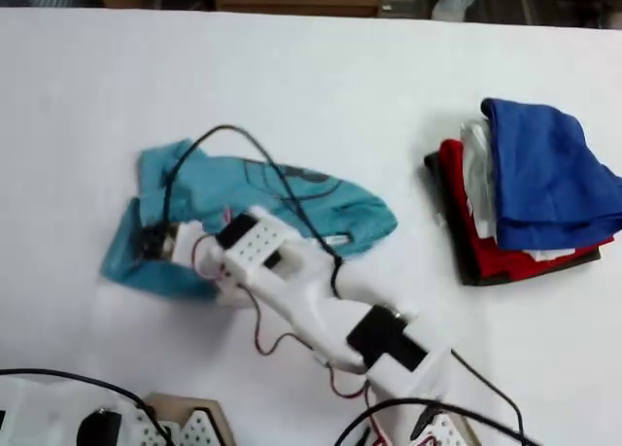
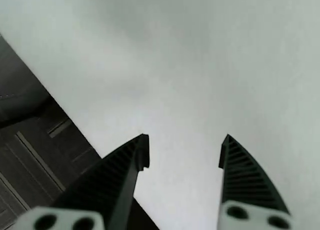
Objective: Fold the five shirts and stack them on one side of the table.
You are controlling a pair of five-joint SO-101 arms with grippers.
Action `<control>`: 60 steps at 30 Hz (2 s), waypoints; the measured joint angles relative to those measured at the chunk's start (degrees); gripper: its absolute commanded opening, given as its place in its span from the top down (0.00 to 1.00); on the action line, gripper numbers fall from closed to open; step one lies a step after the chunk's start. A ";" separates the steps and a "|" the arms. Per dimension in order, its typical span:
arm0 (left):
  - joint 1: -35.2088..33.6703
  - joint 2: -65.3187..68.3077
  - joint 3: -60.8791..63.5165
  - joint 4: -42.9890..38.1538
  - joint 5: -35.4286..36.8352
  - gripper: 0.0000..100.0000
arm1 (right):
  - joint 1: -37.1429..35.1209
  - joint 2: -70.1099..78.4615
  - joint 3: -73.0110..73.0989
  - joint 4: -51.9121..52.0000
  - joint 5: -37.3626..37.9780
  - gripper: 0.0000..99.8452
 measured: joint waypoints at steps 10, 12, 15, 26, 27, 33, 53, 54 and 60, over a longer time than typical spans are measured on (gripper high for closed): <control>0.88 0.00 0.00 0.00 0.00 0.75 | 22.77 0.79 -13.27 11.08 3.34 0.98; 1.58 0.00 0.00 0.00 0.00 0.75 | 26.46 0.79 -17.49 14.15 5.89 0.98; 3.08 0.00 0.00 0.00 0.00 0.75 | 29.10 0.79 -23.65 20.13 7.91 0.97; 11.78 0.00 0.00 1.23 0.00 0.75 | 19.69 -4.22 -27.69 31.30 8.62 0.69; 12.04 0.00 0.00 0.53 0.09 0.75 | 17.41 -5.98 -26.11 31.38 8.62 0.70; 10.11 0.00 0.00 -3.25 3.16 0.75 | 3.52 -15.38 -8.44 22.07 4.04 0.70; 8.26 0.00 0.00 -3.25 3.16 0.75 | -0.88 -17.58 16.18 -3.78 2.99 0.71; 8.26 0.00 0.00 -3.25 3.16 0.75 | -0.88 -17.14 16.18 -4.75 2.99 0.71; 7.65 0.00 0.00 -3.25 3.16 0.75 | 0.35 -9.23 10.90 -6.68 2.55 0.71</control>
